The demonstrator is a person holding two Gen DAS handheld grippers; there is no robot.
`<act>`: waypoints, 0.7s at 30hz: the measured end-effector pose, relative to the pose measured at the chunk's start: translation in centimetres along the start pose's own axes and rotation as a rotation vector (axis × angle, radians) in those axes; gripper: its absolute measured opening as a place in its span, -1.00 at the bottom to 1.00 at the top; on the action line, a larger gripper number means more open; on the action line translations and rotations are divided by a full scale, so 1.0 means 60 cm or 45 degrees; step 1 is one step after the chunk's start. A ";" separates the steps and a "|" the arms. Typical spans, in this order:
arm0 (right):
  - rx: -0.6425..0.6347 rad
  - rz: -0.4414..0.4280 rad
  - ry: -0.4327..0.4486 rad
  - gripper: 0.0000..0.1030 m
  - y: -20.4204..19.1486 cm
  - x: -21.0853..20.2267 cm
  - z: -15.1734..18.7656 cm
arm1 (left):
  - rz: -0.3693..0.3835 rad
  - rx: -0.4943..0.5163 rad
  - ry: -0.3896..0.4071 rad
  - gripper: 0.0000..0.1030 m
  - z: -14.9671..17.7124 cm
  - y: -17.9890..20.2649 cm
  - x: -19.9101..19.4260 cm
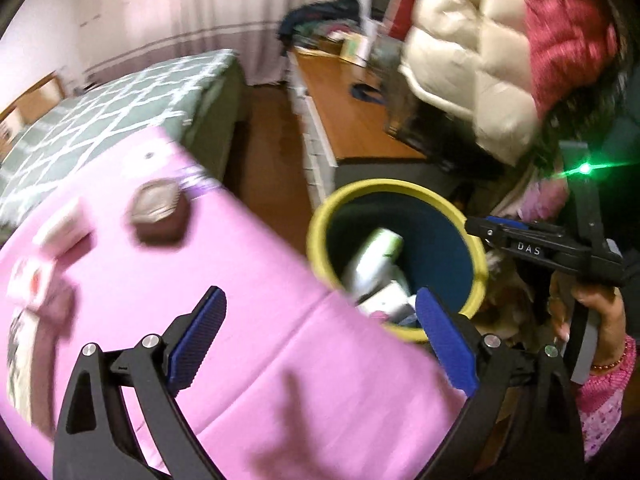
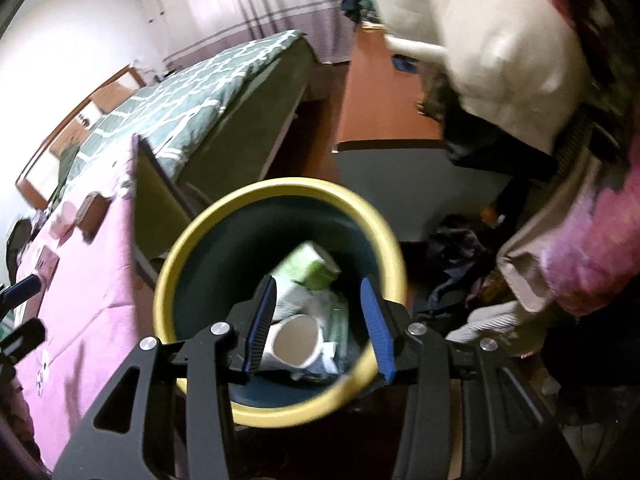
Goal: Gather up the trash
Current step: 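Move the right gripper to the brown square container and grasp it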
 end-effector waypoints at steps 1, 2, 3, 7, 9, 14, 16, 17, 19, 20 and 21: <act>-0.019 -0.010 0.000 -0.18 -0.016 0.002 -0.003 | -0.016 -0.024 0.014 0.83 0.004 -0.018 -0.012; -0.038 -0.020 -0.001 -0.18 -0.033 0.003 -0.006 | -0.034 -0.048 0.030 0.84 0.009 -0.037 -0.027; -0.056 -0.029 -0.003 -0.18 -0.047 0.006 -0.009 | -0.059 -0.075 0.049 0.85 0.016 -0.061 -0.043; -0.147 -0.077 -0.011 -0.18 -0.122 0.017 -0.027 | -0.171 -0.172 0.113 0.86 0.040 -0.159 -0.102; -0.186 -0.106 -0.010 -0.18 -0.159 0.022 -0.038 | -0.214 -0.206 0.140 0.87 0.049 -0.196 -0.124; -0.286 -0.160 0.011 -0.18 -0.269 0.038 -0.075 | -0.329 -0.326 0.213 0.90 0.069 -0.317 -0.177; -0.321 -0.175 0.018 -0.18 -0.309 0.047 -0.090 | -0.361 -0.366 0.231 0.90 0.074 -0.354 -0.187; -0.342 -0.181 0.021 -0.18 -0.332 0.052 -0.098 | -0.383 -0.390 0.243 0.90 0.078 -0.380 -0.193; -0.383 -0.187 0.025 -0.18 -0.373 0.064 -0.114 | -0.410 -0.419 0.258 0.90 0.082 -0.414 -0.199; -0.403 -0.191 0.036 -0.17 -0.396 0.070 -0.125 | -0.428 -0.437 0.270 0.90 0.085 -0.437 -0.202; -0.416 -0.193 0.045 -0.08 -0.410 0.075 -0.133 | -0.440 -0.455 0.279 0.90 0.087 -0.454 -0.201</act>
Point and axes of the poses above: each gripper's, at about its wrist camera, not at the fingertips, and x roughly the way its jaws point, y to its right, z to its underside, the point moved 4 cm from there along x, roughly the way its jaws point, and after that the axes turned 9 degrees about -x, right-handed, at the moved point
